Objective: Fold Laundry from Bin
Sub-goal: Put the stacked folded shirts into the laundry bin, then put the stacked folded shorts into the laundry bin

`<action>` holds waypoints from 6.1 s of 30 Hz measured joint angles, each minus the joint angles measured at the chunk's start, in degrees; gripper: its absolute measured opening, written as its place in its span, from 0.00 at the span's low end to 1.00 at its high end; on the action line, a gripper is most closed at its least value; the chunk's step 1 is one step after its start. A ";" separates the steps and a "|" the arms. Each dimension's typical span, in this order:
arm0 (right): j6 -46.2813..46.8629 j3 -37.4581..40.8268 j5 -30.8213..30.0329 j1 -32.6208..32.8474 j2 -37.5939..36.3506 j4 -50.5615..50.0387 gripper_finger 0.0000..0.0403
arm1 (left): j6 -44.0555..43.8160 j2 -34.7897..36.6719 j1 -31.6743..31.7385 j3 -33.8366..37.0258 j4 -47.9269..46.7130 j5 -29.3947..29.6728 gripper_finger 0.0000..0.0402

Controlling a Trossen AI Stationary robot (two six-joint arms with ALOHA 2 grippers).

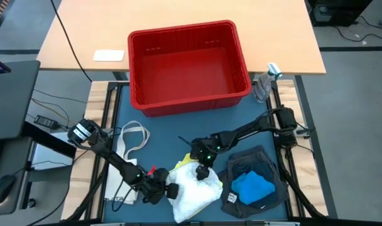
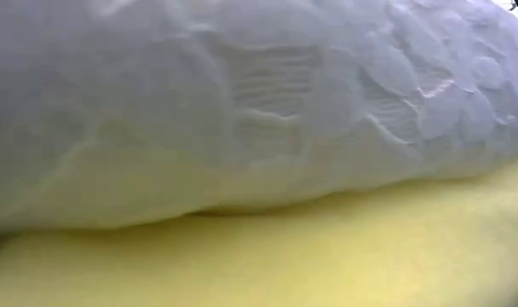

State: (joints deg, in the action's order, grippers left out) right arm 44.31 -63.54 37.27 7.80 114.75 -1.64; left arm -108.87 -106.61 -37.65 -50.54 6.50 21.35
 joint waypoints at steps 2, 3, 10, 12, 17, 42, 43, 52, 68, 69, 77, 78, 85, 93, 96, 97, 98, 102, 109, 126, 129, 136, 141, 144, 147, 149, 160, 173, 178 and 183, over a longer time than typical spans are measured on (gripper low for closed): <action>0.35 0.04 0.52 0.25 1.03 3.41 0.91 | 1.05 -0.22 0.56 0.05 -0.13 1.33 0.68; 0.97 0.06 0.53 0.40 1.40 4.47 0.88 | 2.12 -0.30 0.86 0.14 -0.21 2.29 0.63; 1.61 0.12 0.05 0.63 2.30 5.58 0.51 | 10.31 -0.43 3.44 0.37 -0.03 6.77 0.33; 1.45 0.21 0.64 0.32 2.15 5.31 0.37 | 12.22 -0.43 4.09 0.43 0.53 7.10 0.24; 0.74 0.34 2.87 -1.19 1.71 4.64 0.26 | 17.61 -0.50 5.53 0.63 4.37 7.25 0.12; -5.53 -0.01 13.21 -19.88 -26.46 -9.32 0.26 | 36.38 24.89 21.31 0.52 4.88 9.48 0.12; -5.48 -0.01 13.69 -21.34 -27.56 -9.29 0.26 | 37.16 26.12 22.29 0.33 4.95 9.50 0.12; -0.73 -2.00 16.48 -33.72 -30.35 -2.93 0.26 | 52.32 30.39 35.89 -9.91 -4.85 5.15 0.12; -1.49 -30.85 14.15 -52.72 -9.42 -2.64 0.26 | 68.21 28.47 73.31 -22.43 -17.26 -20.21 0.12; -1.96 -32.51 13.43 -52.99 -7.40 -3.01 0.26 | 68.31 27.80 74.90 -22.37 -18.40 -20.99 0.12; -8.82 -40.38 1.31 -54.18 5.68 -12.97 0.26 | 72.32 18.51 81.68 -22.31 -22.72 -24.05 0.12; -10.10 -40.38 -0.82 -54.17 6.72 -15.02 0.26 | 72.52 16.81 82.08 -22.29 -23.65 -24.35 0.12; -15.61 -40.38 -4.67 -54.47 12.19 -25.56 0.26 | 73.11 4.55 82.86 -22.27 -27.67 -28.23 0.18; -12.60 -40.47 -18.11 -55.10 10.85 -31.96 0.78 | 75.54 4.45 83.54 -22.23 -27.94 -27.85 0.37; -12.04 -40.47 -23.14 -55.33 8.27 -33.06 0.89 | 76.40 6.38 84.61 -22.23 -28.12 -27.79 0.42; -12.52 -40.47 -23.98 -55.37 7.41 -33.07 0.91 | 76.54 7.10 84.96 -22.23 -28.09 -27.76 0.43; -13.09 -40.47 -24.73 -55.35 6.59 -33.08 0.91 | 76.58 7.90 85.33 -22.23 -28.19 -27.64 0.44; -16.70 -40.47 -27.87 -55.12 2.74 -32.99 0.89 | 80.31 11.72 86.12 -22.23 -25.47 -28.78 0.45; -21.05 -40.47 -34.95 -53.65 -4.01 -33.17 0.81 | 94.03 15.01 82.76 -22.38 -5.41 -46.43 0.45; -25.91 -40.33 -28.11 -52.30 -18.97 -26.91 0.76 | 91.79 -6.05 77.46 -22.31 2.93 -40.88 0.45; -28.52 -40.47 -33.86 -50.43 -22.79 -22.28 0.75 | 91.75 -7.04 77.42 -22.42 1.40 -39.74 0.45; -29.02 -40.40 -38.20 -50.65 -26.21 -24.83 0.73 | 92.95 -6.88 79.05 -22.69 -7.79 -36.40 0.45; -28.98 -40.39 -38.26 -50.78 -25.88 -29.41 0.72 | 95.60 -4.36 82.12 -22.63 -19.86 -36.07 0.45; -29.02 -39.79 -38.48 -50.76 -25.76 -30.05 0.71 | 98.48 -1.15 83.76 -22.38 -25.83 -35.21 0.45; -29.02 -39.08 -39.09 -50.57 -25.84 -30.10 0.71 | 101.47 2.94 84.95 -21.97 -30.67 -32.22 0.45; -29.02 -38.98 -39.16 -50.54 -25.78 -30.54 0.71 | 103.63 5.69 85.60 -21.94 -31.25 -30.37 0.45; -24.97 -39.00 -30.43 -51.04 -25.98 -41.05 0.71 | 108.56 18.76 84.70 -22.10 -27.46 -35.30 0.45; -26.07 -39.11 -25.61 -36.55 -35.51 -55.80 0.67 | 103.16 34.11 68.86 -22.28 -13.23 -36.30 0.45; -25.86 -39.09 -30.43 -23.73 -38.16 -65.64 0.63 | 96.65 33.91 57.48 -22.29 -10.07 -29.27 0.45; -19.82 -34.62 -36.69 -8.90 -41.26 -68.82 0.58 | 89.94 31.60 44.46 -22.23 -10.90 -18.25 0.45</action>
State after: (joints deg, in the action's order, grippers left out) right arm 24.49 -98.16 0.57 -1.10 73.49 -70.46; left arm -18.93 -75.02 6.81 -72.77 -4.40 3.11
